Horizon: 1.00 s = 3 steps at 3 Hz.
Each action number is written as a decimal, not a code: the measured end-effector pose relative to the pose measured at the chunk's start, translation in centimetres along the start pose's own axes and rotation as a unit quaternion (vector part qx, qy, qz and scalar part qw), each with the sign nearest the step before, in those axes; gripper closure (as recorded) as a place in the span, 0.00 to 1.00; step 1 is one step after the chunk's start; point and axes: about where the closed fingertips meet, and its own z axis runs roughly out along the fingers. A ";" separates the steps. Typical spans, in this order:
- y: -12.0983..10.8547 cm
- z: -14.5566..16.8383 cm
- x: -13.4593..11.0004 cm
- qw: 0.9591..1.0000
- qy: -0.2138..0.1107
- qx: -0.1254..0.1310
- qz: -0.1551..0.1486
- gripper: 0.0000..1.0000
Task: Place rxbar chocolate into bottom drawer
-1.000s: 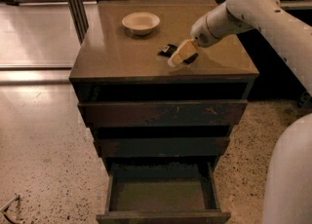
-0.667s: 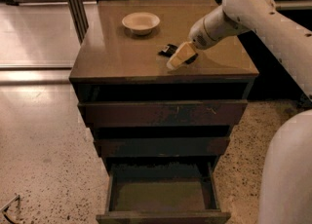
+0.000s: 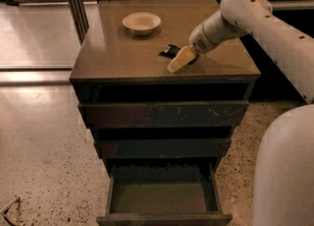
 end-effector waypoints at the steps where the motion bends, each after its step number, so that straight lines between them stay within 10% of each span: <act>1: -0.1 0.4 0.3 1.000 0.004 -0.007 0.009 0.42; 3: -0.2 -0.1 -0.2 1.000 0.007 -0.012 0.017 0.89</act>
Offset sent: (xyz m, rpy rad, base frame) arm 0.0034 -0.0113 -0.0054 0.0324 0.1498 -0.0269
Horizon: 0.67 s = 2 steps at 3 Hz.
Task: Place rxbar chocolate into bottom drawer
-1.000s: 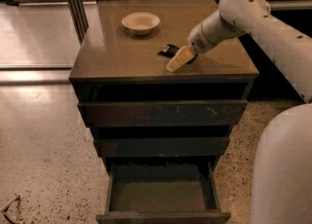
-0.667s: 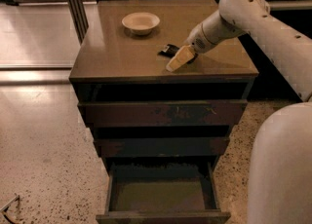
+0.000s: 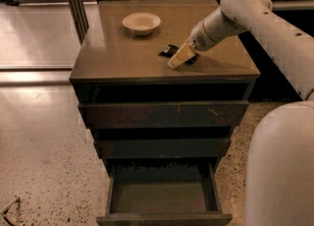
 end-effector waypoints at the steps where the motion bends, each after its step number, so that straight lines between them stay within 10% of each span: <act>1: 0.1 -0.5 -0.3 1.000 0.000 0.000 0.000 1.00; 2: 0.1 -0.5 -0.3 1.000 0.000 0.000 0.000 1.00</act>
Offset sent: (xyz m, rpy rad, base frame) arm -0.0189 -0.0194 -0.0029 0.0123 0.1113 -0.0049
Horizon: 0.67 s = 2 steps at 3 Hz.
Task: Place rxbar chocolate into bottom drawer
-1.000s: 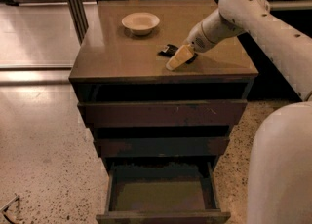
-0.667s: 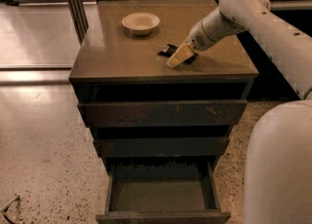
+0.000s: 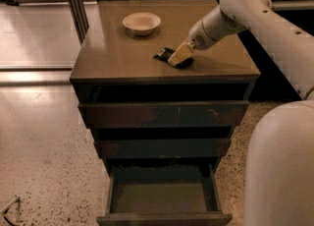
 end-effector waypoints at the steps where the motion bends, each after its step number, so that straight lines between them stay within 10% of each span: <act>1: 1.3 -1.5 -0.4 0.999 -0.003 -0.024 -0.033 1.00; 2: 3.8 -5.2 -0.2 0.995 -0.009 -0.060 -0.083 1.00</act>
Offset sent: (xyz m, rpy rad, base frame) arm -0.0988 -0.0245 0.0755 -0.0198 -0.0350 0.3583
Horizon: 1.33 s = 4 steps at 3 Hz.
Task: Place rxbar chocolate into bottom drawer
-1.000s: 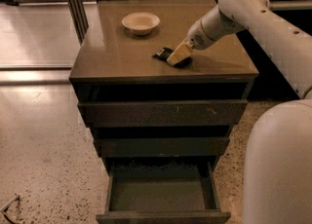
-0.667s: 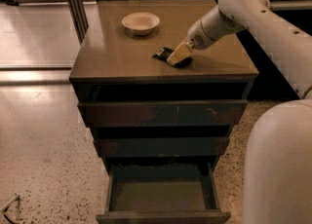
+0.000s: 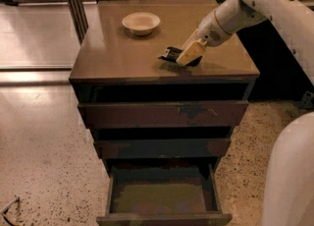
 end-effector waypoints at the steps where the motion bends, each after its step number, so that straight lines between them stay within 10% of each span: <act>1: 4.0 -3.4 1.2 0.998 -0.003 -0.051 -0.036 1.00; 4: 8.3 -3.0 1.8 0.997 0.007 -0.058 -0.059 1.00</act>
Offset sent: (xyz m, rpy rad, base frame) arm -0.0386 -0.0117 0.0140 0.0073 0.0153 0.0896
